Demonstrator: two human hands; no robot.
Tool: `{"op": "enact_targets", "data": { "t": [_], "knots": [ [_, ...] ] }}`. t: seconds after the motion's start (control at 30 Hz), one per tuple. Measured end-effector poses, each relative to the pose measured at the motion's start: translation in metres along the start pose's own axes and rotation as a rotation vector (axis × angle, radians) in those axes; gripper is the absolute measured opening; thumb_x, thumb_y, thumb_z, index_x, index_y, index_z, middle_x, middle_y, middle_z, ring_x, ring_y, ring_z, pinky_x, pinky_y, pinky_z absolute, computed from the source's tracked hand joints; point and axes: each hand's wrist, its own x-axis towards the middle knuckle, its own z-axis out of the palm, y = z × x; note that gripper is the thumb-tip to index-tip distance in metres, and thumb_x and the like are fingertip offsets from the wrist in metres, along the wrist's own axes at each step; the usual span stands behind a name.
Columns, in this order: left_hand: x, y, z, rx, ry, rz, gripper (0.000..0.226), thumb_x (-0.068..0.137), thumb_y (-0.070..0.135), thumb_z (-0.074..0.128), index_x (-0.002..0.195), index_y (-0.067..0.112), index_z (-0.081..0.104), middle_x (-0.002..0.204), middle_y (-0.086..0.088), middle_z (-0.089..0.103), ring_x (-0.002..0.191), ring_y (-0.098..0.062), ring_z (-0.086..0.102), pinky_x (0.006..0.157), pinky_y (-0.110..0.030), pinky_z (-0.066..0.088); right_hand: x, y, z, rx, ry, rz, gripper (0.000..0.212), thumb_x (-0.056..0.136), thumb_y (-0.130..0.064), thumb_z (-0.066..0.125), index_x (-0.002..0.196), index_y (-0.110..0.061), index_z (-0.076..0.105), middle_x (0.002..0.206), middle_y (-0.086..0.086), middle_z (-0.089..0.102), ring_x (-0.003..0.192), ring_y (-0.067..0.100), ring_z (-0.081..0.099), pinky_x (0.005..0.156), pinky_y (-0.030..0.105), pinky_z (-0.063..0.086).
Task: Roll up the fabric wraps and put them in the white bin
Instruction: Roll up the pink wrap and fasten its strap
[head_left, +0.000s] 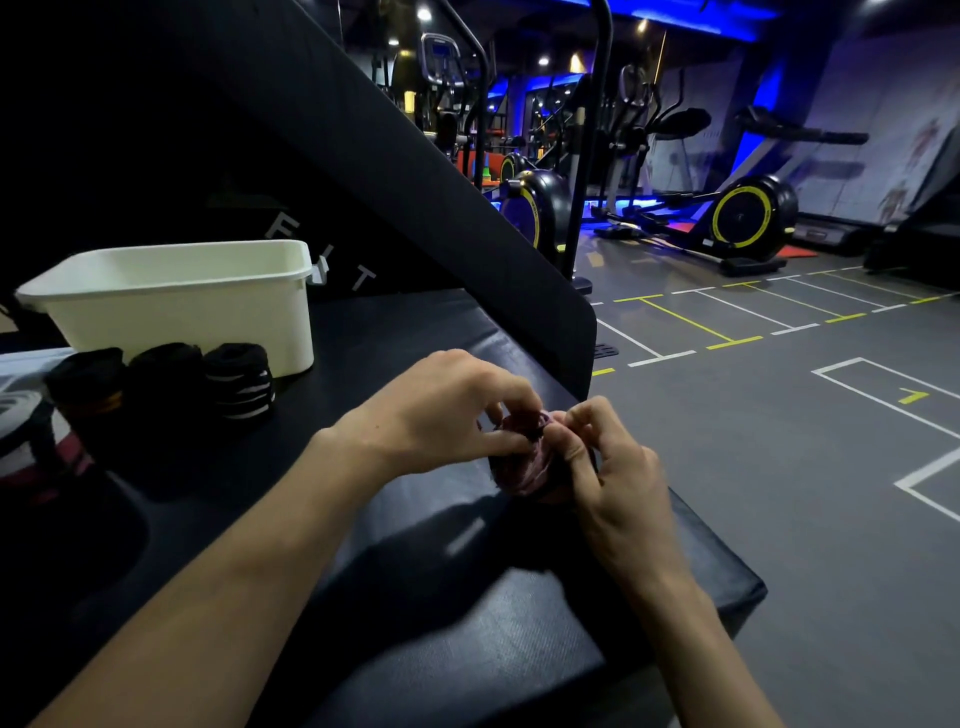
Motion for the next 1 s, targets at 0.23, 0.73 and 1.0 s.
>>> {"op": "enact_targets", "data": {
  "t": [0.23, 0.73, 1.0],
  "knots": [
    [0.004, 0.009, 0.009, 0.244, 0.035, 0.046, 0.044, 0.088, 0.044, 0.037, 0.092, 0.023, 0.074, 0.077, 0.001, 0.073, 0.073, -0.026, 0.069, 0.062, -0.041, 0.054, 0.002, 0.006, 0.0, -0.065, -0.01, -0.036, 0.012, 0.1, -0.038, 0.059, 0.092, -0.03, 0.053, 0.084, -0.011, 0.069, 0.081, 0.02, 0.065, 0.069, 0.035, 0.048],
    [0.005, 0.016, 0.018, 0.206, 0.082, 0.01, 0.04, 0.091, 0.04, 0.035, 0.087, 0.015, 0.065, 0.077, 0.001, 0.066, 0.068, -0.027, 0.062, 0.06, -0.045, 0.052, 0.004, 0.006, -0.005, -0.018, -0.054, -0.055, 0.015, 0.097, -0.038, 0.048, 0.086, -0.032, 0.042, 0.074, -0.016, 0.055, 0.073, 0.013, 0.05, 0.063, 0.025, 0.03],
    [0.002, 0.013, 0.011, -0.415, -0.021, -0.374, 0.012, 0.092, 0.019, 0.068, 0.082, 0.017, 0.075, 0.069, -0.001, 0.073, 0.066, -0.018, 0.071, 0.067, -0.04, 0.061, 0.013, -0.002, 0.0, 0.078, -0.03, 0.145, 0.031, 0.101, -0.032, 0.057, 0.074, -0.018, 0.052, 0.062, -0.011, 0.057, 0.06, 0.006, 0.052, 0.058, 0.028, 0.04]
  ]
}}
